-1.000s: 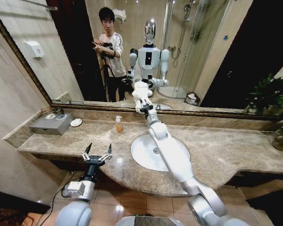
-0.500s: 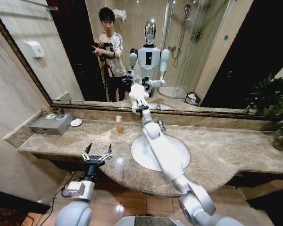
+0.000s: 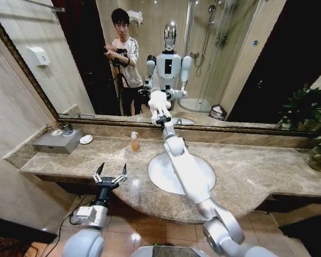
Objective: Pick up the towel from the sink counter and wipe the mirror surface.
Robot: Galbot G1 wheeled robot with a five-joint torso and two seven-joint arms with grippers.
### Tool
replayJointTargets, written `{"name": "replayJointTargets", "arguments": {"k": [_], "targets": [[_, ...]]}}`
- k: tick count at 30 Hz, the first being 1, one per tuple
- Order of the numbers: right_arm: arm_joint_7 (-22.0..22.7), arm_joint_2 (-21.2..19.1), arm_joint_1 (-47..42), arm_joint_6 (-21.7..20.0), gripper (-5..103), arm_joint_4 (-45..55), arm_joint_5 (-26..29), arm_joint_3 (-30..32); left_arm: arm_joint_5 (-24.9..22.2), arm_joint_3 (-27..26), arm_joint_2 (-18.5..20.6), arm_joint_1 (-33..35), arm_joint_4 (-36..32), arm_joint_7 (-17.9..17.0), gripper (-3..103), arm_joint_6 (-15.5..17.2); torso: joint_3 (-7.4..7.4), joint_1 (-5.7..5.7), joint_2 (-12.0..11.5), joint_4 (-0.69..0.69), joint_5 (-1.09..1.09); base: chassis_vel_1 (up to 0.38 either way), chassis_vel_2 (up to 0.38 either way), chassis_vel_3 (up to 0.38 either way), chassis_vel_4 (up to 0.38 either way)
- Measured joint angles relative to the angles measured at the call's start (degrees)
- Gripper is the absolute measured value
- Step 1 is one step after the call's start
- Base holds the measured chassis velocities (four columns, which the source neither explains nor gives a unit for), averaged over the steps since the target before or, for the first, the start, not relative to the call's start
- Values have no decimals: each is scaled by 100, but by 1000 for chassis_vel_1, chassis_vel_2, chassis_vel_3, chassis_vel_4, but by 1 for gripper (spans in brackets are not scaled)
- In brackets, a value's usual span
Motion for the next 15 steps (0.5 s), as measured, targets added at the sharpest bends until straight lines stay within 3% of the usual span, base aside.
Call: {"name": "replayJointTargets", "arguments": {"k": [15], "targets": [[-76, -6, -541, 296, 13, -577, -192, 95, 0, 0, 0, 0, 0, 0, 100, 0, 0, 0, 0, -1, 1, 0, 0, 0, 0]]}}
